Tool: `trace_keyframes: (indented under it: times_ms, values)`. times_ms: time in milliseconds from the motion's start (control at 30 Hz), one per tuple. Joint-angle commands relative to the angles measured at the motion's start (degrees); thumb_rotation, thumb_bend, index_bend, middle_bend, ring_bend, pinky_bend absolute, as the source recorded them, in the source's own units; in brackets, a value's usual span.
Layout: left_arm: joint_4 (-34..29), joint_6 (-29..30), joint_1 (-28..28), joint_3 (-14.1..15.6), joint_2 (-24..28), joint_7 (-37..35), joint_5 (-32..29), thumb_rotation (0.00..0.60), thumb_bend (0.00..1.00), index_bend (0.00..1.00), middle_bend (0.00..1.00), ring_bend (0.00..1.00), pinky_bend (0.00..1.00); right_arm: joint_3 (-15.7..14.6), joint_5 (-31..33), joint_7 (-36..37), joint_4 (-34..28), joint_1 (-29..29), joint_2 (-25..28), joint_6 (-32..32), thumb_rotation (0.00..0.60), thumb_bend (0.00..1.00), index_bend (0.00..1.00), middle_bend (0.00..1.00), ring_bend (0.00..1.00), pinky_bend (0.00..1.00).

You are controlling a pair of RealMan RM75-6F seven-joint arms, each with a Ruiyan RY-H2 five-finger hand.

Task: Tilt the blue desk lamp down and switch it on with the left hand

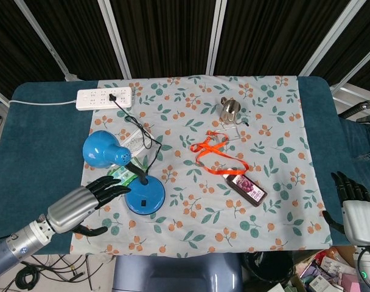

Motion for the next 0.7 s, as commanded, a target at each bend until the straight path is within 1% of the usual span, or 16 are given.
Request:
trace_keyframes:
  times_ms: [33,133,233,300,367,400,433,567,633,700]
  values:
    - [2.74,1.09,2.96,1.40,-2.60,4.91,-0.64,0.600,0.26,0.00,0.14,0.07,0.08,-0.07,-0.04,0.08,-0.08,0.01,0.03,-0.11,0.600,0.15,0.00,0.05,0.12,0.16]
    - [5.65,2.58,6.18,1.48,-7.12,11.57,-3.25,0.600,0.28,0.00,0.18,0.11,0.13,-0.20,-0.11,0.34,-0.23,0.05,0.13,-0.35,0.600,0.15,0.00,0.05,0.12,0.16]
    - [7.51,2.70,7.54,1.74,-10.18,14.29,-4.61,0.600,0.29,0.00,0.28,0.21,0.26,-0.28,-0.18,0.35,-0.27,0.07,0.19,-0.44,0.600,0.15,0.00,0.05,0.12,0.16]
    - [9.17,2.87,8.63,1.68,-12.61,15.95,-6.36,0.600,0.30,0.01,0.38,0.33,0.42,-0.33,-0.25,0.54,-0.33,0.08,0.27,-0.51,0.600,0.15,0.00,0.05,0.12,0.16]
    - [11.49,4.54,10.30,0.87,-16.11,18.99,-8.37,0.600,0.34,0.03,0.48,0.49,0.60,-0.33,-0.24,0.60,-0.33,0.08,0.33,-0.51,0.600,0.16,0.00,0.05,0.12,0.16]
    - [12.74,5.41,11.15,0.51,-17.94,20.87,-9.26,0.600,0.36,0.03,0.50,0.53,0.65,-0.32,-0.23,0.63,-0.34,0.08,0.33,-0.52,0.600,0.16,0.00,0.05,0.12,0.16]
    - [13.84,6.01,11.85,0.27,-19.64,22.59,-10.00,0.600,0.41,0.03,0.52,0.57,0.69,-0.31,-0.25,0.64,-0.33,0.09,0.35,-0.51,0.600,0.16,0.00,0.05,0.12,0.16]
    - [16.57,5.97,13.34,0.24,-24.20,27.13,-12.44,0.600,0.56,0.03,0.59,0.65,0.75,-0.33,-0.33,0.62,-0.31,0.10,0.34,-0.49,0.600,0.15,0.00,0.05,0.12,0.16]
    - [17.88,6.00,13.94,-0.05,-26.33,29.62,-13.78,0.600,0.59,0.04,0.62,0.68,0.76,-0.34,-0.37,0.61,-0.28,0.08,0.34,-0.45,0.600,0.16,0.00,0.05,0.12,0.16]
    - [18.96,6.54,14.57,-0.66,-28.52,31.58,-15.17,0.600,0.60,0.07,0.65,0.71,0.77,-0.34,-0.35,0.63,-0.27,0.06,0.33,-0.42,0.600,0.16,0.00,0.05,0.12,0.16]
